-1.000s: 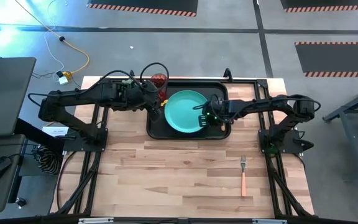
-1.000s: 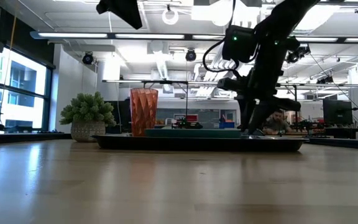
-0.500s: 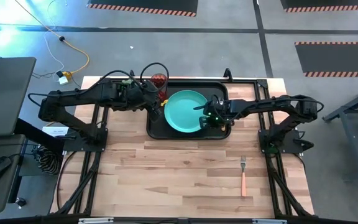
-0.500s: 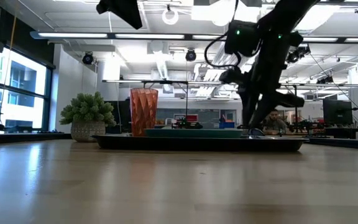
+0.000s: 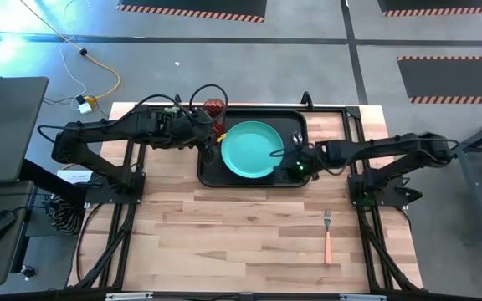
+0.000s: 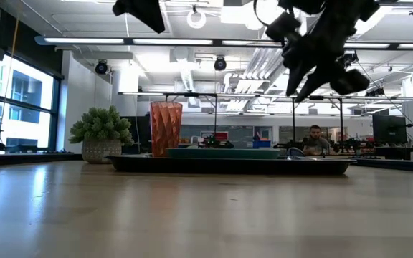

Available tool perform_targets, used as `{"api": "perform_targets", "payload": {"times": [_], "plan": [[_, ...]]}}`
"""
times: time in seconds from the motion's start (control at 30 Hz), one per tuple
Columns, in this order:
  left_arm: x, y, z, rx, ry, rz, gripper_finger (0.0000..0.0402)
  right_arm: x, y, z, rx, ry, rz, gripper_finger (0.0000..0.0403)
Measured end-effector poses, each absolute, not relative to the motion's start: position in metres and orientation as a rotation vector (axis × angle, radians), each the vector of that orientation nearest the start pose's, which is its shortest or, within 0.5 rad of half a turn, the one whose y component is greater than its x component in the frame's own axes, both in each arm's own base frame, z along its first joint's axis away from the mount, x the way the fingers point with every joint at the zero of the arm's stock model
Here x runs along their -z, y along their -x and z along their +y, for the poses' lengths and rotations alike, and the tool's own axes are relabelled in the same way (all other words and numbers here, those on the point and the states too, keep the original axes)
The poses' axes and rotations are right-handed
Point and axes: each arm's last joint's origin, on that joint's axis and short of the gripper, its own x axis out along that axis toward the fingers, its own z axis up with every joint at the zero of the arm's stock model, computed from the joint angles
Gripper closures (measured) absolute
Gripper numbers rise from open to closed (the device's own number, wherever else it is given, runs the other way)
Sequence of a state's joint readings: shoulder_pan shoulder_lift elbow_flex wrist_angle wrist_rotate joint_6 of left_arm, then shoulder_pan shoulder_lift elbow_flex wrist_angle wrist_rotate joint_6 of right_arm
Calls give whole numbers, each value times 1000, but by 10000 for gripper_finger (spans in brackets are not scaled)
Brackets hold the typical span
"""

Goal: Pick and place plate/cup/fork/spoon on tray
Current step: Put the yellow fork on the black tray

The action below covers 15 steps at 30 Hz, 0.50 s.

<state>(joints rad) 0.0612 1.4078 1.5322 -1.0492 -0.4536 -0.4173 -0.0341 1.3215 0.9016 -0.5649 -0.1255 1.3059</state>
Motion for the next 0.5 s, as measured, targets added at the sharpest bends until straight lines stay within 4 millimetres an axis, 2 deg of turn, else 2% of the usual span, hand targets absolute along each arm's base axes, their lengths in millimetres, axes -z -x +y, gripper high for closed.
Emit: {"api": "perform_targets", "payload": {"times": [0.2,0.5], "plan": [[-379,-268,29,-650,182,803,362,-235,-252,23,499,-1324,998,331],[-379,-268,29,-633,150,815,362,-229,-234,63,656,-1414,1148,331]]}}
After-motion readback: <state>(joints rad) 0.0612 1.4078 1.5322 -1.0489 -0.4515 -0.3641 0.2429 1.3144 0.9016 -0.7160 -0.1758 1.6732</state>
